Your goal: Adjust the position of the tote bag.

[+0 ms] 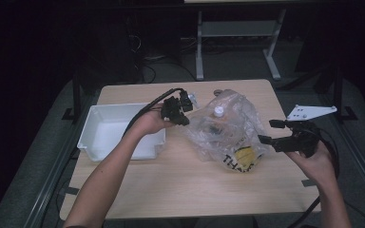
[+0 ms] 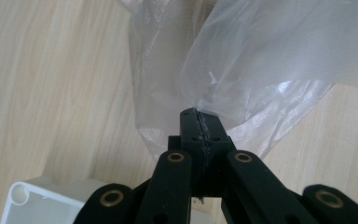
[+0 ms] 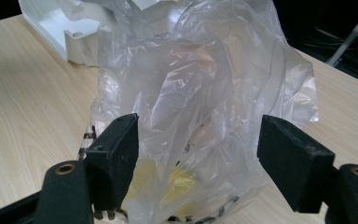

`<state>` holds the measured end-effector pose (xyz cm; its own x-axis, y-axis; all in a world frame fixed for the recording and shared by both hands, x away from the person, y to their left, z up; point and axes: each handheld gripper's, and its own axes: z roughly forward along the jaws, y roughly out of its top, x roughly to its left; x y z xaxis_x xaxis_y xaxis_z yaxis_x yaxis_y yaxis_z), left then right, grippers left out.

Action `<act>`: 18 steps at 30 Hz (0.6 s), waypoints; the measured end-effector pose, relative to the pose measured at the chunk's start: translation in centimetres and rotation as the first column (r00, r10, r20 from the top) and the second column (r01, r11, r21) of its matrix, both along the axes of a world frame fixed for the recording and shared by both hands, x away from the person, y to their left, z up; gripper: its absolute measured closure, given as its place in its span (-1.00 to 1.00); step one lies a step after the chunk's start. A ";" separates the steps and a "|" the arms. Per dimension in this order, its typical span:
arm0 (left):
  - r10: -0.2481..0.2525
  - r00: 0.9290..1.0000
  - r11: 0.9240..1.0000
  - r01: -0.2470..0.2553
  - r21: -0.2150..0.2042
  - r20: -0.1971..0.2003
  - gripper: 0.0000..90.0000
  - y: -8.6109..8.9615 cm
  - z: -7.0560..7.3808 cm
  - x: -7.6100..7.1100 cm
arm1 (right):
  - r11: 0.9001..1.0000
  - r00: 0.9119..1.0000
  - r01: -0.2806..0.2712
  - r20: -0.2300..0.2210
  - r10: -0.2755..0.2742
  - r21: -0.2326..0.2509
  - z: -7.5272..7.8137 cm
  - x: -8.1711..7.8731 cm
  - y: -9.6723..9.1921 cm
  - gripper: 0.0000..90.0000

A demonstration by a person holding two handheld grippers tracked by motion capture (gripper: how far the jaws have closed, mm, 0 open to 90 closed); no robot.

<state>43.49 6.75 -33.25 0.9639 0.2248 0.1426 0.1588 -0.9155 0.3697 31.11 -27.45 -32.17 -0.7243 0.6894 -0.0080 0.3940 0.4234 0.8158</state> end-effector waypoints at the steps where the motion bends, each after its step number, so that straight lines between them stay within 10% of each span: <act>1: -0.002 1.000 1.000 0.002 0.003 -0.004 1.00 -0.1 -0.1 -0.1 | 1.000 1.000 0.000 -0.003 0.000 0.000 0.0 0.0 0.1 -0.36; 18: 0.032 0.999 0.999 -0.032 0.019 0.026 0.99 0.0 -0.2 0.5 | 0.996 0.997 -0.061 -0.045 0.059 -0.058 0.2 2.3 2.5 -0.16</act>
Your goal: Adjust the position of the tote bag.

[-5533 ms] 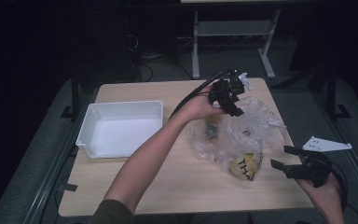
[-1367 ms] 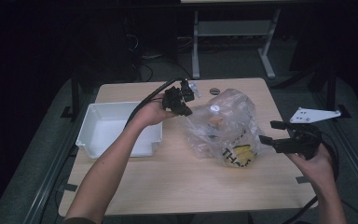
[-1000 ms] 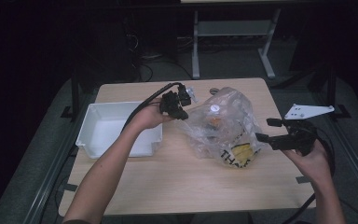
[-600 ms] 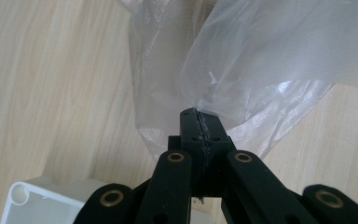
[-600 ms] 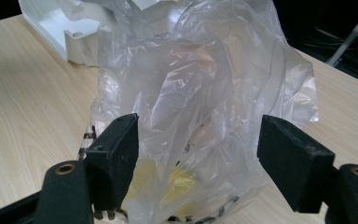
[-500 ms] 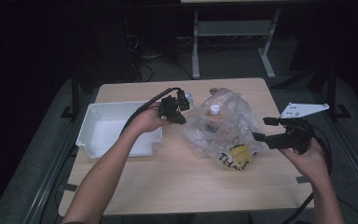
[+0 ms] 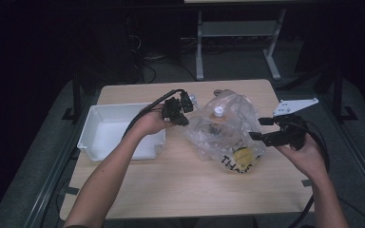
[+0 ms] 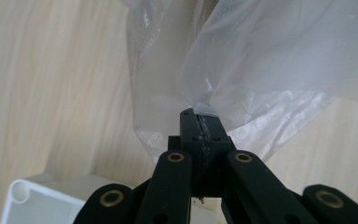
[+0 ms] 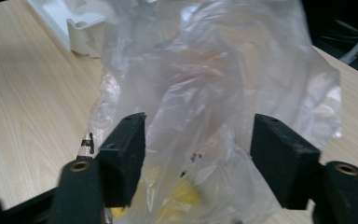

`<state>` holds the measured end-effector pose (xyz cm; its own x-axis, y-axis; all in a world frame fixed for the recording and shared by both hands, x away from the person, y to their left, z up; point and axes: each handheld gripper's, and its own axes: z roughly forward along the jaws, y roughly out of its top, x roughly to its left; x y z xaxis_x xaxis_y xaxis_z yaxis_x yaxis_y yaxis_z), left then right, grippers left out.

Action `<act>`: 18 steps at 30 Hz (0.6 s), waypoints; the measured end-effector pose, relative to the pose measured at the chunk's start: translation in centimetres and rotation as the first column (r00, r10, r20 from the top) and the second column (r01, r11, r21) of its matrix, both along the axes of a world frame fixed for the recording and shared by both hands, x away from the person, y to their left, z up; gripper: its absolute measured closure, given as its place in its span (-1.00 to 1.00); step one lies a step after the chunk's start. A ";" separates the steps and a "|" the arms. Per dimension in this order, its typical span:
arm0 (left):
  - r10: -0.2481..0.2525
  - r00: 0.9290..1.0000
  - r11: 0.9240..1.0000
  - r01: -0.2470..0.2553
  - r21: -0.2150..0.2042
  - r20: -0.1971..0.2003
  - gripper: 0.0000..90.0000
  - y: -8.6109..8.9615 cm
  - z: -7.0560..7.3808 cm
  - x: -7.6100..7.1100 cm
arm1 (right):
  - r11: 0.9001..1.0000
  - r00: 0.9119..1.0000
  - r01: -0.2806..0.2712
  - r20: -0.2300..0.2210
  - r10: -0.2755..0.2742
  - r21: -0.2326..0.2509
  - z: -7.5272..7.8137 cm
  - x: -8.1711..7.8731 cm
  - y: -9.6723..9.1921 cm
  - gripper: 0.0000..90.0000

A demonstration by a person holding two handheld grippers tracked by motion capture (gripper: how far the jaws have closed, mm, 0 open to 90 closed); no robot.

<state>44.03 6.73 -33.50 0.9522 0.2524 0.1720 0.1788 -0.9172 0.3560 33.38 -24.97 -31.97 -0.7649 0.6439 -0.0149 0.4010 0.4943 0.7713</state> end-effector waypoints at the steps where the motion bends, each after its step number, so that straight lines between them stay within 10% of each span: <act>1: 0.007 1.000 1.000 -0.007 -0.002 0.004 0.99 0.0 0.1 0.2 | 1.000 1.000 0.000 -0.001 0.000 -0.014 0.0 0.3 0.3 -0.13; 14: 0.030 0.999 1.000 -0.029 -0.010 0.014 0.99 0.4 0.3 0.6 | 0.994 0.998 -0.027 -0.051 0.022 -0.106 -0.3 3.7 2.8 0.95; 18: 0.055 0.998 0.998 -0.055 -0.020 0.029 0.99 0.9 0.6 1.1 | 0.995 0.998 -0.034 -0.058 0.028 -0.099 0.0 4.1 2.9 1.00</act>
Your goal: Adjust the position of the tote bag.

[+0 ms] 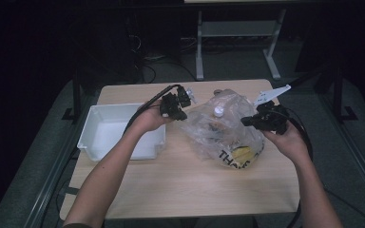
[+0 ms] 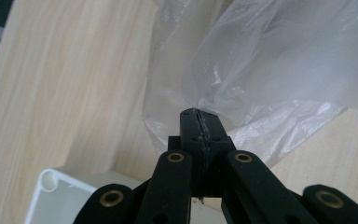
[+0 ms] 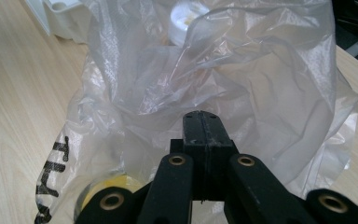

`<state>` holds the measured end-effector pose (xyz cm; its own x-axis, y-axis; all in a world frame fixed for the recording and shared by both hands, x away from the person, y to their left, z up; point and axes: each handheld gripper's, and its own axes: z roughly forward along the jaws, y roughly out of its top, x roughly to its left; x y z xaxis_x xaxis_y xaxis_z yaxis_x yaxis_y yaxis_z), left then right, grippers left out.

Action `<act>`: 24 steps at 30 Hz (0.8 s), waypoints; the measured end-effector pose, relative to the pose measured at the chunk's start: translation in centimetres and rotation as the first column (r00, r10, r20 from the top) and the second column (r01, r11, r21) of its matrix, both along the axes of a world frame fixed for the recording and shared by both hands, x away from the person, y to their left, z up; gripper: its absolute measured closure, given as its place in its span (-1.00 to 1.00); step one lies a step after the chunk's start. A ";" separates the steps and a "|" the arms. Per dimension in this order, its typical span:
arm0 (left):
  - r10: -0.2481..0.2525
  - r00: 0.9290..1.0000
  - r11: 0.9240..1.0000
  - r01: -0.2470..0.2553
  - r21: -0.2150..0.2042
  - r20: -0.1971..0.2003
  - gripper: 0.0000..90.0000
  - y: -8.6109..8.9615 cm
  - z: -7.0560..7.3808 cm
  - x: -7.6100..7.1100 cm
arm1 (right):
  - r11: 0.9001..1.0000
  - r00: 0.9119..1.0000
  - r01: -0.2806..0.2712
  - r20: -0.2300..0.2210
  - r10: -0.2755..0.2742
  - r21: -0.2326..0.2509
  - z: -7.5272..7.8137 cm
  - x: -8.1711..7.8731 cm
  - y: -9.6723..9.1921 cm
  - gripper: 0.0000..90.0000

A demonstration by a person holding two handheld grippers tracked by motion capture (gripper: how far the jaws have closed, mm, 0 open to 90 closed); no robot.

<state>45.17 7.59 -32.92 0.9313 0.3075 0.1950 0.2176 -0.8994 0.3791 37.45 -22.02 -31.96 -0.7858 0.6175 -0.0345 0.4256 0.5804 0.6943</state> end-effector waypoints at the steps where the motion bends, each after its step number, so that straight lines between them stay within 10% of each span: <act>1: 0.010 1.000 1.000 -0.010 -0.001 0.002 0.99 0.1 0.1 0.2 | 1.000 1.000 -0.002 0.008 0.002 -0.002 0.1 0.0 0.0 1.00; 14: 0.126 0.991 0.991 -0.124 -0.060 0.043 0.99 0.3 1.2 2.6 | 0.998 0.995 0.069 0.070 -0.068 -0.009 2.5 1.5 -0.9 1.00; 24: 0.141 0.990 0.990 -0.141 -0.017 0.013 0.99 -0.7 -0.7 3.8 | 0.990 0.991 0.132 0.004 -0.132 -0.037 0.7 4.5 -1.6 1.00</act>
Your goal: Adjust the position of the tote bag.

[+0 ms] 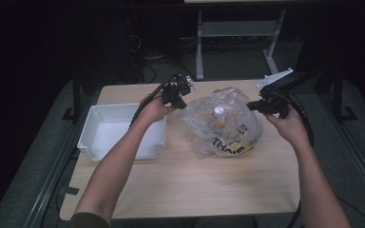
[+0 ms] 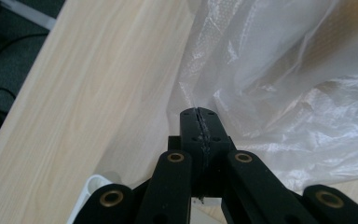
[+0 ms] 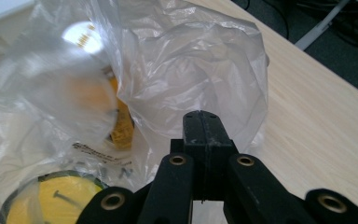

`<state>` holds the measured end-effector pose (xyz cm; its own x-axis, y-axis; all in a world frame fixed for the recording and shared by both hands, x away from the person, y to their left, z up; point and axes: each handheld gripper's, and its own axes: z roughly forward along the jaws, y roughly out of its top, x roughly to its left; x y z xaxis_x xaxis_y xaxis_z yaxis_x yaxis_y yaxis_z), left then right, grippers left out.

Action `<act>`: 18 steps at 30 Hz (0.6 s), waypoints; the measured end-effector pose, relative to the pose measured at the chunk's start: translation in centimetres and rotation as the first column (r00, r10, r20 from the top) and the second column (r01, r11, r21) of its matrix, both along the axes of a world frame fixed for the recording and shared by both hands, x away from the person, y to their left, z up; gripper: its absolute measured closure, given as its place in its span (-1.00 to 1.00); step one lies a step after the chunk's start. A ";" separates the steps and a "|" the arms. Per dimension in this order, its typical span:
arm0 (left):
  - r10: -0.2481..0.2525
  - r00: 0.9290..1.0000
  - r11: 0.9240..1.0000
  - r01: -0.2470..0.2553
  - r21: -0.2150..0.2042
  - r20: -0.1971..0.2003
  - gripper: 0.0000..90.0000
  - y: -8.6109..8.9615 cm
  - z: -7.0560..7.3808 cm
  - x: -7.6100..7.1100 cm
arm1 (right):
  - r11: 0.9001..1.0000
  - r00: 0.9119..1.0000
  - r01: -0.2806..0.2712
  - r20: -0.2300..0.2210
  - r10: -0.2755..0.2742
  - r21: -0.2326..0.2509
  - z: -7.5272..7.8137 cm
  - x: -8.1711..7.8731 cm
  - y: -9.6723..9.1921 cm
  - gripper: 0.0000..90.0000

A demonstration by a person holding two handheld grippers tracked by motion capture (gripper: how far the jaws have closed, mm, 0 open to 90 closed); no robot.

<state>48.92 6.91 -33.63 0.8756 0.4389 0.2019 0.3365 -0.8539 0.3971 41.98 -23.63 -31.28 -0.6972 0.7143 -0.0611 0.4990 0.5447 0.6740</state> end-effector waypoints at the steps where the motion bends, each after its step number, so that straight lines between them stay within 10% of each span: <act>1: 0.001 1.000 1.000 0.000 0.005 -0.010 0.99 -0.1 -0.2 0.0 | 1.000 1.000 0.004 -0.009 -0.004 0.000 -0.3 0.2 -0.1 1.00; 11: -0.029 0.999 0.997 0.032 0.068 -0.037 0.88 -0.8 -1.3 -0.1 | 1.000 0.995 0.011 -0.097 -0.011 0.002 -3.8 -0.1 -0.8 1.00; 18: -0.076 0.996 0.997 0.076 -0.017 -0.042 0.41 0.0 0.7 -1.4 | 1.000 0.996 -0.005 -0.094 0.007 0.020 -3.7 -1.1 -1.0 1.00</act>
<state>47.48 6.89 -32.90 0.9141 0.3736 0.1574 0.2879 -0.8716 0.3967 40.93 -24.59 -34.99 -0.7033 0.7107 0.0189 0.5578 0.5351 0.6345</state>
